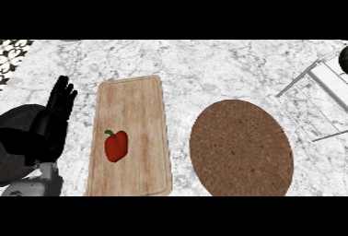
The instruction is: Pick the squash from the placemat and place it in the tiered shelf
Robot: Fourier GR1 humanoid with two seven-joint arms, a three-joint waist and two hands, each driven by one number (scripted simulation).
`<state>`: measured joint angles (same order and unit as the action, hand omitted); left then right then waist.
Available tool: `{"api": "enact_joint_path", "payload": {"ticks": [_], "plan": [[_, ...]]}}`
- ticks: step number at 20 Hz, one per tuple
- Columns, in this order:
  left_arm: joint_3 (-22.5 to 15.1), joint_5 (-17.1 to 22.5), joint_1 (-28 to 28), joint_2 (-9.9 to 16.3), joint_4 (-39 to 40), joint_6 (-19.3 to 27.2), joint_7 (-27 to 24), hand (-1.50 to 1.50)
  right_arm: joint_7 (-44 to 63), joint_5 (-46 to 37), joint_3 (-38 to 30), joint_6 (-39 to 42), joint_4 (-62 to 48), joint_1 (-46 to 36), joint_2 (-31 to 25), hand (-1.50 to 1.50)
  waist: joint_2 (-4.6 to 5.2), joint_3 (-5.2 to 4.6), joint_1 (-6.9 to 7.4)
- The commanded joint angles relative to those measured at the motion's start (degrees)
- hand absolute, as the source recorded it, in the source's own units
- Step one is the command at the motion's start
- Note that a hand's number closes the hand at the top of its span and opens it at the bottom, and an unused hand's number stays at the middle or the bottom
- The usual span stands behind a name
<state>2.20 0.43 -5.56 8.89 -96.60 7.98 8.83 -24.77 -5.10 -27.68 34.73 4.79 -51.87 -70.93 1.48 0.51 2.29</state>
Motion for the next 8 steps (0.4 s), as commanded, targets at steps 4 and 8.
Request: {"api": "enact_joint_path", "payload": {"ticks": [4, 8], "plan": [[0.74, 0.6, 0.55, 0.08, 0.5, -0.43, -1.18, 0.0, -2.73, 1.48, -1.63, 5.74, -0.55, 4.99, -2.79, -1.5, 0.1, 0.17, -0.22], [0.6, -0.14, -0.97, -0.15, 1.51, 0.21, -1.09, 0.0, -3.73, 2.36, -2.48, 6.59, 0.68, 5.75, -2.42, -1.5, 0.25, 0.25, -0.5]]}}
